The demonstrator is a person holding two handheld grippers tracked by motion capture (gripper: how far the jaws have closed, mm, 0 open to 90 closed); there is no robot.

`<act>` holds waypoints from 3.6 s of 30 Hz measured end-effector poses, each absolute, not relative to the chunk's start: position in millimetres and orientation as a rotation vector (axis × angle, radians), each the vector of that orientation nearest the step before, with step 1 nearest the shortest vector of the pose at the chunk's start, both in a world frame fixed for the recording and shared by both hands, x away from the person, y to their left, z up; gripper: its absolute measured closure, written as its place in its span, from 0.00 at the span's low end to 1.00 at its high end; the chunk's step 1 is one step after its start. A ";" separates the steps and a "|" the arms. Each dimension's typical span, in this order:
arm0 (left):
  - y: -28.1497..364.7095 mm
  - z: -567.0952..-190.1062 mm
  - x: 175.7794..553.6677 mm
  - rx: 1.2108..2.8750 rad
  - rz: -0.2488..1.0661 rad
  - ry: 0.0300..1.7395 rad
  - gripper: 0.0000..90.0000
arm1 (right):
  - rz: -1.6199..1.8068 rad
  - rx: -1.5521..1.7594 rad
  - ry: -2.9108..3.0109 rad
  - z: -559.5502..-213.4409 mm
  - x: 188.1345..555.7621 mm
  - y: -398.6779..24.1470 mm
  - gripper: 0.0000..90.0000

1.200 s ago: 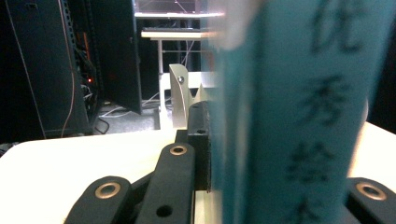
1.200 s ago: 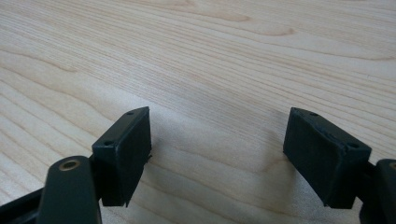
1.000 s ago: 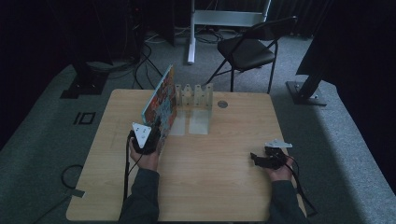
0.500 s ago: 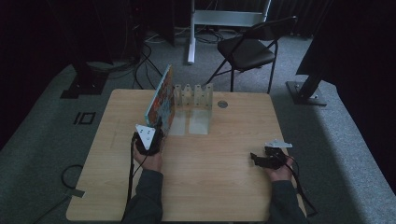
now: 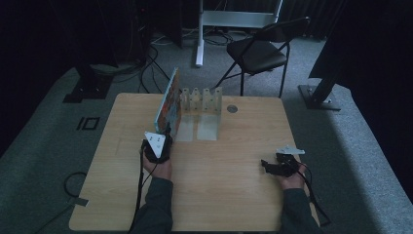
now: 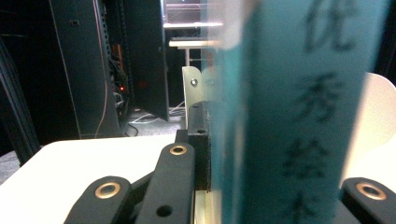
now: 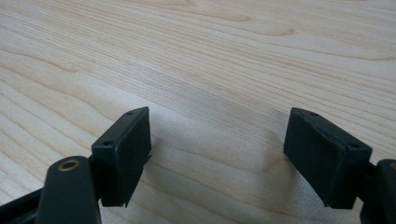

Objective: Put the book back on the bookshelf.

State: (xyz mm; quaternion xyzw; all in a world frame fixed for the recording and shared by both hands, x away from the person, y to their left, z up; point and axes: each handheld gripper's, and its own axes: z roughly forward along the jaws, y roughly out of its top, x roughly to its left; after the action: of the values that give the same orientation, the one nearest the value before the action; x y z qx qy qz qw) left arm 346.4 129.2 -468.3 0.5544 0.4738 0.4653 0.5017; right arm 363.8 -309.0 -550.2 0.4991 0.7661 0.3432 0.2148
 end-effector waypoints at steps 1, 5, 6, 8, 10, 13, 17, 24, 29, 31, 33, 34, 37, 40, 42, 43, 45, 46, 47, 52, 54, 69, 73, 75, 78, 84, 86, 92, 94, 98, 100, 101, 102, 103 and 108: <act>128.5 -468.6 346.7 1.333 1.121 1.148 0.90 | 0.952 1.384 2.125 -550.2 363.8 -309.0 0.25; 126.5 -469.7 347.1 1.339 1.131 1.144 0.90 | 0.952 1.384 2.125 -550.2 363.9 -309.1 0.25; 126.0 -469.9 347.0 1.342 1.134 1.143 0.90 | 0.952 1.384 2.125 -550.2 363.9 -309.1 0.25; 125.2 -470.4 347.3 1.340 1.137 1.140 0.90 | 0.951 1.384 2.126 -550.2 364.0 -309.0 0.25; 124.9 -470.6 347.3 1.343 1.142 1.138 0.90 | 0.951 1.382 2.126 -550.2 364.0 -309.1 0.25; 124.7 -471.0 347.3 1.343 1.141 1.139 0.90 | 0.950 1.382 2.126 -550.2 364.1 -309.1 0.25; 124.6 -471.6 346.9 1.347 1.145 1.135 0.90 | 0.950 1.382 2.126 -550.2 364.1 -309.1 0.25; 124.6 -472.5 346.2 1.341 1.141 1.145 0.90 | 0.950 1.381 2.127 -550.3 364.1 -309.1 0.25; 126.2 -472.9 345.9 1.342 1.136 1.145 0.90 | 0.951 1.383 2.126 -550.3 364.1 -309.0 0.25; 125.8 -473.3 345.6 1.339 1.131 1.149 0.90 | 0.951 1.383 2.126 -550.3 364.1 -309.0 0.25; 125.7 -473.7 345.2 1.336 1.129 1.151 0.90 | 0.951 1.383 2.126 -550.3 364.1 -309.0 0.25; 126.0 -474.0 344.8 1.339 1.129 1.151 0.90 | 0.951 1.383 2.126 -550.3 364.1 -309.0 0.25; 127.1 -475.2 343.9 1.341 1.125 1.149 0.90 | 0.950 1.383 2.126 -550.3 364.1 -308.9 0.25; 128.3 -476.1 343.1 1.341 1.121 1.150 0.90 | 0.950 1.382 2.127 -550.3 364.1 -308.9 0.25; 128.7 -476.8 342.6 1.342 1.118 1.151 0.90 | 0.950 1.382 2.126 -550.3 364.1 -308.9 0.25; 128.7 -477.2 342.4 1.338 1.116 1.151 0.90 | 0.950 1.382 2.126 -550.3 364.1 -308.9 0.25; 129.2 -477.9 341.7 1.343 1.118 1.149 0.90 | 0.949 1.382 2.126 -550.3 364.1 -308.9 0.25; 129.4 -478.4 341.4 1.343 1.118 1.149 0.90 | 0.949 1.382 2.126 -550.3 364.1 -308.9 0.25; 129.3 -478.8 341.1 1.339 1.114 1.151 0.90 | 0.949 1.382 2.127 -550.3 364.1 -309.0 0.25; 130.5 -479.7 340.4 1.339 1.111 1.153 0.90 | 0.949 1.381 2.127 -550.3 364.1 -309.0 0.25; 133.0 -480.3 340.1 1.345 1.102 1.147 0.90 | 0.949 1.381 2.127 -550.3 364.1 -309.0 0.25; 135.0 -482.0 339.2 1.377 1.117 1.115 0.89 | 0.949 1.381 2.127 -550.3 364.1 -308.9 0.25; 136.5 -482.4 339.5 1.378 1.120 1.109 0.88 | 0.949 1.381 2.128 -550.3 364.1 -308.9 0.25; 137.0 -482.4 339.5 1.381 1.121 1.107 0.88 | 0.949 1.381 2.128 -550.3 364.1 -308.9 0.25; 139.0 -482.5 339.9 1.387 1.108 1.099 0.87 | 0.949 1.381 2.128 -550.3 364.1 -308.9 0.25; 141.8 -483.4 340.9 1.402 1.086 1.084 0.85 | 0.949 1.381 2.128 -550.3 364.1 -308.9 0.25; 142.5 -484.2 341.1 1.407 1.076 1.080 0.83 | 0.949 1.381 2.127 -550.3 364.1 -308.9 0.25; 144.4 -484.8 340.7 1.410 1.052 1.066 0.76 | 0.949 1.381 2.128 -550.3 364.1 -308.9 0.25; 146.0 -484.5 340.1 1.410 1.036 1.058 0.74 | 0.949 1.382 2.128 -550.3 364.1 -308.8 0.25; 148.6 -485.1 339.1 1.411 1.019 1.058 0.69 | 0.949 1.382 2.127 -550.3 364.1 -308.8 0.25; 150.1 -485.6 338.4 1.406 1.015 1.063 0.68 | 0.949 1.381 2.128 -550.3 364.1 -308.9 0.25; 151.0 -485.7 337.9 1.405 1.017 1.064 0.68 | 0.949 1.382 2.127 -550.3 364.1 -308.8 0.25; 151.0 -485.7 337.9 1.405 1.017 1.064 0.68 | 0.949 1.382 2.127 -550.3 364.1 -308.8 0.25; 151.9 -485.6 337.7 1.404 1.012 1.065 0.67 | 0.949 1.382 2.128 -550.3 364.1 -308.8 0.25; 154.3 -485.6 336.6 1.392 1.010 1.067 0.66 | 0.949 1.382 2.127 -550.3 364.1 -308.8 0.25</act>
State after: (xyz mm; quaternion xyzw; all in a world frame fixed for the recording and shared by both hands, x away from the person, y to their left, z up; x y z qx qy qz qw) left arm 336.6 154.3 -485.6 0.5831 0.4471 0.4233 0.5301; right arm 364.1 -308.8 -550.3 0.4984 0.7671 0.3421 0.2149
